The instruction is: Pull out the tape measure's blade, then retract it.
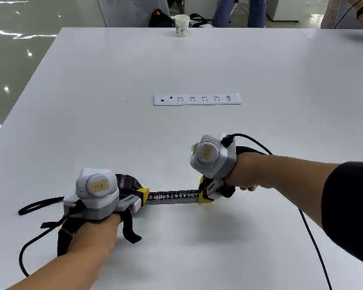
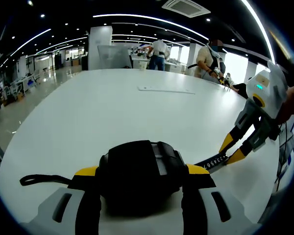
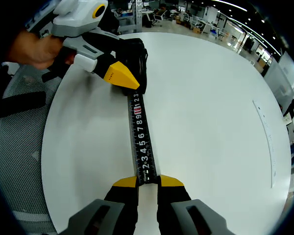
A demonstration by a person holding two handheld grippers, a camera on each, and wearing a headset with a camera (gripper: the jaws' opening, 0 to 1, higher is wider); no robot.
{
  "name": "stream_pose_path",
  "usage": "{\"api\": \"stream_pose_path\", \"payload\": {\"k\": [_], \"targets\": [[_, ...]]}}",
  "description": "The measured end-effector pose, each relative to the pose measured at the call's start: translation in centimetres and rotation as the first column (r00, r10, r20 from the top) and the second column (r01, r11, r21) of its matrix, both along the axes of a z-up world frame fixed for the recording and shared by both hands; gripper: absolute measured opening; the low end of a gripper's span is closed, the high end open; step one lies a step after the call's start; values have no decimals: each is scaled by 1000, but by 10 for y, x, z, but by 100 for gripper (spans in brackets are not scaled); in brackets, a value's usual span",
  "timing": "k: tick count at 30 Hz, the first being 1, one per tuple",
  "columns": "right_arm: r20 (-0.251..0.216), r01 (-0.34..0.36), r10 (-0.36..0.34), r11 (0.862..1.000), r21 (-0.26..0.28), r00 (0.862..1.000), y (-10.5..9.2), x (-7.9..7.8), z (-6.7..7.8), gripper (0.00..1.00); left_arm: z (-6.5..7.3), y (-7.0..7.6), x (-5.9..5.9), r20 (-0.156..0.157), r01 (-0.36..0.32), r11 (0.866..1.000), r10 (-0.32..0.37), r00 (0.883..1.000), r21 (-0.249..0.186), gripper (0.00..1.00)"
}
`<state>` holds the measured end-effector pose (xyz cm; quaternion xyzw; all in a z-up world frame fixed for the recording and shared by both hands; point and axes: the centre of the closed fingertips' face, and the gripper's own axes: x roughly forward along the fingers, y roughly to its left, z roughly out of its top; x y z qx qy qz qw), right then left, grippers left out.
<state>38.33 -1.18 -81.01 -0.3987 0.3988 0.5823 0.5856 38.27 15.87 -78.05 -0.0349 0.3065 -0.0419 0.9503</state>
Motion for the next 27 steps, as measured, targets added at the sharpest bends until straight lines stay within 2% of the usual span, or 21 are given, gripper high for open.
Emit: {"api": "stream_pose_path", "payload": {"k": [17,27], "targets": [[3,-11,11,1000,-9,1000,7,0,0,11,0,0,0,-2,0,1000,0,1000,-2,62],[-1,-3,3,1000,6,1000,11,-1,0,11,0,0,0,1,-1,1000,1,1000,-2,62]]}}
